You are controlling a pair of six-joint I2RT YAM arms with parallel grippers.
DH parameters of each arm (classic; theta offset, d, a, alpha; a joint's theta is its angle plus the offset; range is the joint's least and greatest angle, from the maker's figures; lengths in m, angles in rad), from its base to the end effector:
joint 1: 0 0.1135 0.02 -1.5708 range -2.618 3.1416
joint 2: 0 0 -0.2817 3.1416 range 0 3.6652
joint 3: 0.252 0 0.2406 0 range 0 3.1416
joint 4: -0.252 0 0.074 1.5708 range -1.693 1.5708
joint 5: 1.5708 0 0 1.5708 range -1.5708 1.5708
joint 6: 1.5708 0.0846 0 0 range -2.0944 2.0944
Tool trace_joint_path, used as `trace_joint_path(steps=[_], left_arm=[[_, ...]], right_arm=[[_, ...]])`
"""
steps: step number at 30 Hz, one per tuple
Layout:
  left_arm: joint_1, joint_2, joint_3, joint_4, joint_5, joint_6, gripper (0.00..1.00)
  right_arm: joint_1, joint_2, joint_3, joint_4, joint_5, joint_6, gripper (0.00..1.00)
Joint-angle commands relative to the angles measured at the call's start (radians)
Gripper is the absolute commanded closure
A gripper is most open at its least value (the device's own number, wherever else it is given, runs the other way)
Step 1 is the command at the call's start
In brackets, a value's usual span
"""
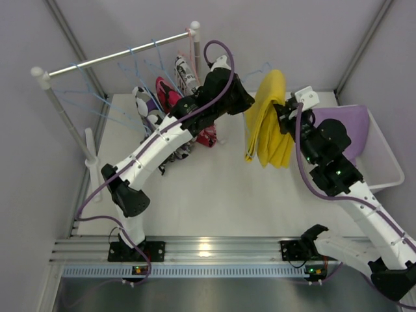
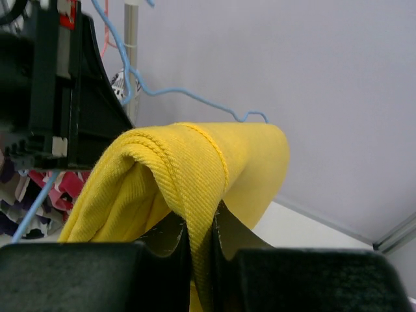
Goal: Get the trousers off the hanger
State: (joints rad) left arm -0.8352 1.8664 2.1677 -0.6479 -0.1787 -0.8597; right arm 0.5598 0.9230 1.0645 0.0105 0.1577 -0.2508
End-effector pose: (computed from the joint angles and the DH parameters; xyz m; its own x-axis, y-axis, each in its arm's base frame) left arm 0.3162 -0.3270 0.4560 -0.6166 -0.4298 -0.6596 0.2303 0.7027 -0.6732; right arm 0.2002 0.1098 0.4542 0.2218 -0.1503 -0.9634 -0.3487 0.9105 -0.2223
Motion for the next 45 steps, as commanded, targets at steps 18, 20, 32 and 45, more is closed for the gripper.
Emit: trace_joint_path(steps=[18,20,32,45], left_arm=[[-0.004,-0.073,-0.184,0.033,-0.001,0.096,1.0],[-0.005,-0.091,-0.192,0.042,-0.008,0.12,1.0],[-0.013,-0.188,-0.241,0.103,-0.045,0.209,1.0],[-0.012,-0.227,-0.204,0.022,-0.01,0.162,1.0]], right_arm=[[-0.018,-0.096,0.384,0.289,0.313,-0.192,1.0],[-0.035,-0.111,0.381,0.29,0.345,-0.22,1.0],[-0.248,-0.299,0.215,0.131,0.608,-0.376,1.0],[-0.547,-0.061,0.04,0.04,0.509,-0.285,1.0]])
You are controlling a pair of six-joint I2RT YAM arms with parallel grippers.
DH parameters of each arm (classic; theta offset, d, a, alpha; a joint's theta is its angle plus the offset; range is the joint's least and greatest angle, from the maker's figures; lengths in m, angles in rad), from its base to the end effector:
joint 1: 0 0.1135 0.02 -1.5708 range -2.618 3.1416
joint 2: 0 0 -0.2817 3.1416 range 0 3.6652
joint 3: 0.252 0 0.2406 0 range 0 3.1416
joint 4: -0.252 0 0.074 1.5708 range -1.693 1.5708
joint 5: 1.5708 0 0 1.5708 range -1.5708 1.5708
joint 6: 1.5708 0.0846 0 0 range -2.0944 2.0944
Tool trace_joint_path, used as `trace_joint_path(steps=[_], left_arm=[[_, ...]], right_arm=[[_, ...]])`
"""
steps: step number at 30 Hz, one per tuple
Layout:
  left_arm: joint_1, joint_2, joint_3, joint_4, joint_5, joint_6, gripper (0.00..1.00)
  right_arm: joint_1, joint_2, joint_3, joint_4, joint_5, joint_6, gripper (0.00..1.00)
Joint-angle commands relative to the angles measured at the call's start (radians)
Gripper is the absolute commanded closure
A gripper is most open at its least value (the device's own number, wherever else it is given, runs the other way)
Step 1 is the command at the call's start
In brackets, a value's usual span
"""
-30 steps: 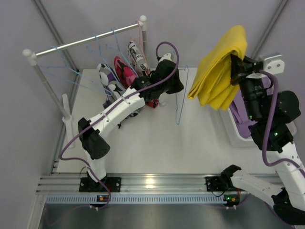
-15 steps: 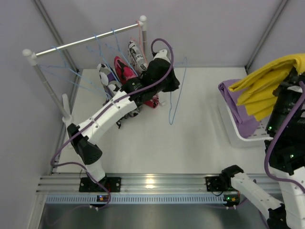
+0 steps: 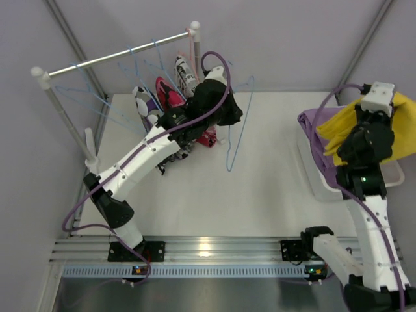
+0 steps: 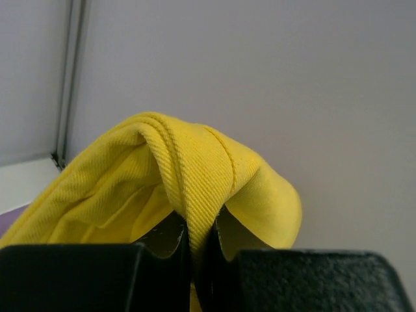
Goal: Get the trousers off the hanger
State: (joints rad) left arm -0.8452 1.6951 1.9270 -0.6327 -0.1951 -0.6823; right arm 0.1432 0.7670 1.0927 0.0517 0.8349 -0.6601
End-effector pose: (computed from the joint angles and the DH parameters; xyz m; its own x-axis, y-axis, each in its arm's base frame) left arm 0.2860 -0.2977 0.4437 -0.5890 -0.2682 -0.7623 0.3144 0.7929 -0.5219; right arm 0.1478 -0.0420 0.4886 -0.0714 -0.4261 -0.9018 0.6867 0.6347 -0.3543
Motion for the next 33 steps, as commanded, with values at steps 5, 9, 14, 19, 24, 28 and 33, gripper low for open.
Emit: trace_joint_path(steps=[5,9,14,19,24,28,33], left_arm=[[-0.003,-0.081,0.046,-0.005,0.013,-0.01,1.0],[-0.003,-0.094,0.044,-0.002,0.011,0.01,1.0],[-0.005,-0.144,-0.029,0.042,0.032,0.062,1.0],[-0.003,-0.247,-0.134,0.117,0.143,0.196,1.0],[-0.003,-0.405,-0.318,0.191,0.224,0.267,1.0],[0.008,-0.543,-0.404,0.16,0.181,0.25,1.0],[0.188,-0.672,-0.468,0.104,0.249,0.188,1.0]], right_arm=[[-0.254,0.357,0.027,-0.009,-0.33,0.211,1.0],[-0.263,0.542,0.13,-0.134,-0.466,0.342,1.0],[-0.313,0.647,0.199,-0.28,-0.529,0.476,0.43],[-0.393,0.585,0.185,-0.386,-0.687,0.559,0.0],[-0.413,0.438,0.246,-0.469,-0.827,0.602,0.01],[-0.413,0.381,0.329,-0.524,-0.899,0.623,0.01],[-0.409,0.39,0.463,-0.598,-0.954,0.652,0.0]])
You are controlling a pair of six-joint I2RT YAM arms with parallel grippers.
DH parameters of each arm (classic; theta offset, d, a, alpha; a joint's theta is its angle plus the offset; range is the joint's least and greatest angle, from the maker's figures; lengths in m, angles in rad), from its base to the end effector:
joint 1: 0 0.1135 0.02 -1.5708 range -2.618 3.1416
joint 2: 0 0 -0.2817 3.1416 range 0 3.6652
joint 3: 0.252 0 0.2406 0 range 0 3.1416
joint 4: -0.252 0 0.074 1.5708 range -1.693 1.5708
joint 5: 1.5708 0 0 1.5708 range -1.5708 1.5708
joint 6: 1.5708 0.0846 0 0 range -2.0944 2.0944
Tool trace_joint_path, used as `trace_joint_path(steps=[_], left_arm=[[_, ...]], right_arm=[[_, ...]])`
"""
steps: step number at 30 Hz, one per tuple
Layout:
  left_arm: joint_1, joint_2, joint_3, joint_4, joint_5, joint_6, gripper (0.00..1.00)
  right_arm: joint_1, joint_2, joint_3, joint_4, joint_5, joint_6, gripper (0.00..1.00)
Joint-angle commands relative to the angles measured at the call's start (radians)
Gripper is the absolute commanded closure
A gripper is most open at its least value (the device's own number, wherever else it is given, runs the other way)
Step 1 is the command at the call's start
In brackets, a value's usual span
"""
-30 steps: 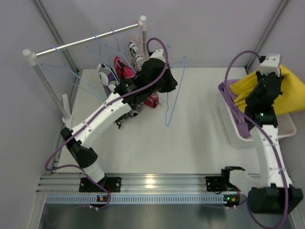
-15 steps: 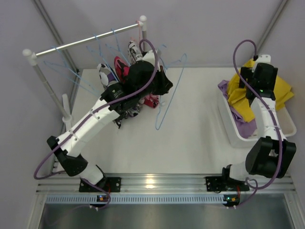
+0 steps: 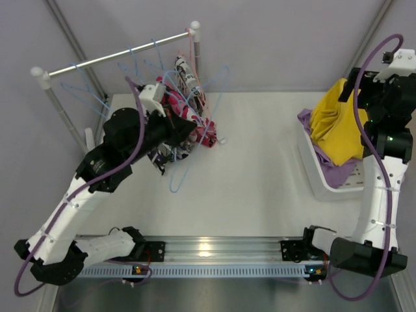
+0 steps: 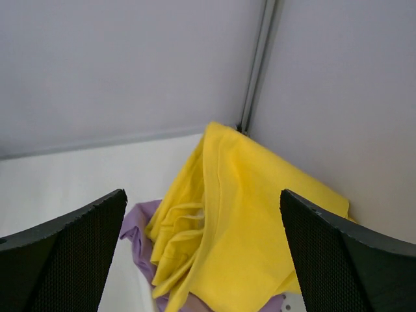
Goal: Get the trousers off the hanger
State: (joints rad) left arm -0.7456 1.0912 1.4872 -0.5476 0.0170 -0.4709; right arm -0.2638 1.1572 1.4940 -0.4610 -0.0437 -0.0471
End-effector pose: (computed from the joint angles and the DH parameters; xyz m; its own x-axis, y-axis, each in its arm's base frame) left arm 0.1743 -0.1629 0.4847 -0.4122 -0.2368 -0.8798 0.5652 0.6909 -0.4508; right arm 0.2560 -0.0653 0.4854 -0.1298 -0.0137 -0.9915 0.2128 0.9762 -0.0413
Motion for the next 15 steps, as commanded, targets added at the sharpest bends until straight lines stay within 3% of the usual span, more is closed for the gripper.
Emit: trace_joint_path(steps=[1,9,15], left_arm=[[0.112,-0.089,-0.044,0.012,0.043,-0.038,1.0],[0.397,-0.322,-0.136,-0.07,0.0,-0.116,1.0],[0.538,-0.381,-0.15,-0.161,-0.071,-0.179,1.0]], right_arm=[[0.001,0.001,0.084,-0.087,-0.081,0.067,0.0],[0.115,0.03,0.114,-0.07,-0.071,0.095,0.0],[0.187,0.047,0.084,-0.024,-0.033,0.095,0.01]])
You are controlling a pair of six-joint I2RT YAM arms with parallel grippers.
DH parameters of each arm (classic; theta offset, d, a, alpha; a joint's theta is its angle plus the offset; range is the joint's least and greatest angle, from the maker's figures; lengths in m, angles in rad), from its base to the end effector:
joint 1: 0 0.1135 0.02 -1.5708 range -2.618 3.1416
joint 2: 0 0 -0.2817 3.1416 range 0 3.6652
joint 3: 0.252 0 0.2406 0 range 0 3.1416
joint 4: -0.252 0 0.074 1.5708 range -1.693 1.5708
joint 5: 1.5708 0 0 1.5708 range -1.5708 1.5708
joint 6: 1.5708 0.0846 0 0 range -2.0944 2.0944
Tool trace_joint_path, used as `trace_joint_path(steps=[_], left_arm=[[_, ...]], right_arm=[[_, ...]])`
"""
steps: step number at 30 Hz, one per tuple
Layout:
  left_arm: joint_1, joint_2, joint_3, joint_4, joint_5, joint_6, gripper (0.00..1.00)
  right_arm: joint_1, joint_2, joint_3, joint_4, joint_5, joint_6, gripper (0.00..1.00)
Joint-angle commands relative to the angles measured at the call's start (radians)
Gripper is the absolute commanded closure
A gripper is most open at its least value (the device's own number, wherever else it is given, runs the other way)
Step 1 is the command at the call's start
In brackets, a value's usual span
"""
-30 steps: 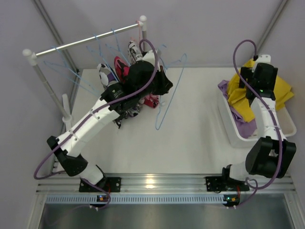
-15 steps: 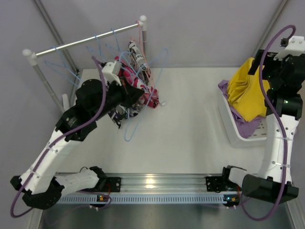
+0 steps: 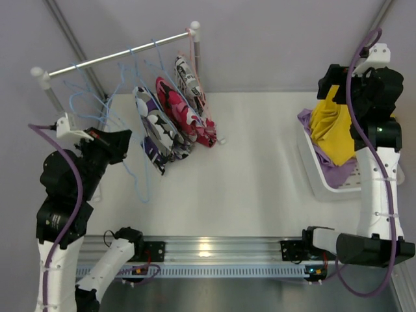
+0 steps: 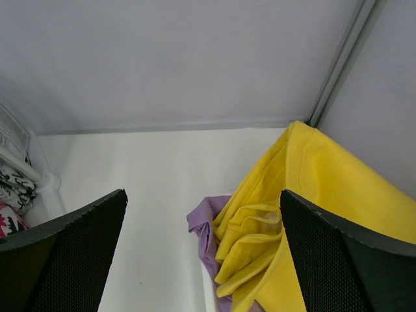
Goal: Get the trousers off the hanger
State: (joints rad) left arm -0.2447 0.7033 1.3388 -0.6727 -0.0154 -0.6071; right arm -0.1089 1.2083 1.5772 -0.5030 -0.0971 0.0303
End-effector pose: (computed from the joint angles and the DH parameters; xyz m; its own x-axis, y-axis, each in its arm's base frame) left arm 0.1124 -0.0267 0.4764 -0.1593 -0.5481 -0.8211 0.1661 0.8050 -0.5696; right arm 0.2719 -0.0215 0.4957 -0.1325 0.0448 -0.9902 0.0167 0.9989 0.0430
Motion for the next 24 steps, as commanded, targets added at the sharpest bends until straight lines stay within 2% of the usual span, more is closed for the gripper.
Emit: trace_joint_path(steps=[1,3,6,9,12,13,17,24], left_arm=[[0.042,0.018,0.003,-0.051,-0.072,-0.046,1.0],[0.042,0.041,0.008,-0.07,-0.098,-0.042,1.0],[0.042,0.158,0.057,-0.079,-0.112,-0.036,1.0],[0.042,0.301,0.169,-0.109,-0.158,-0.011,1.0],[0.042,0.448,0.362,-0.163,-0.204,0.042,1.0],[0.042,0.481,0.362,-0.168,-0.212,0.05,1.0],[0.044,0.623,0.54,-0.188,-0.28,0.093,1.0],[0.054,0.794,0.644,-0.182,-0.403,0.136,1.0]], right_arm=[[0.038,-0.001,-0.003,0.021,0.019,0.019,0.01],[0.051,0.002,-0.006,0.035,0.025,0.023,0.0],[0.054,-0.004,-0.02,0.046,0.023,0.025,0.0],[0.054,-0.024,-0.046,0.063,0.027,0.016,0.01],[0.054,-0.045,-0.081,0.083,0.019,0.008,0.01],[0.054,-0.05,-0.086,0.086,0.016,0.008,0.01],[0.054,-0.069,-0.106,0.095,-0.001,0.011,0.01],[0.054,-0.072,-0.102,0.09,-0.029,0.019,0.0]])
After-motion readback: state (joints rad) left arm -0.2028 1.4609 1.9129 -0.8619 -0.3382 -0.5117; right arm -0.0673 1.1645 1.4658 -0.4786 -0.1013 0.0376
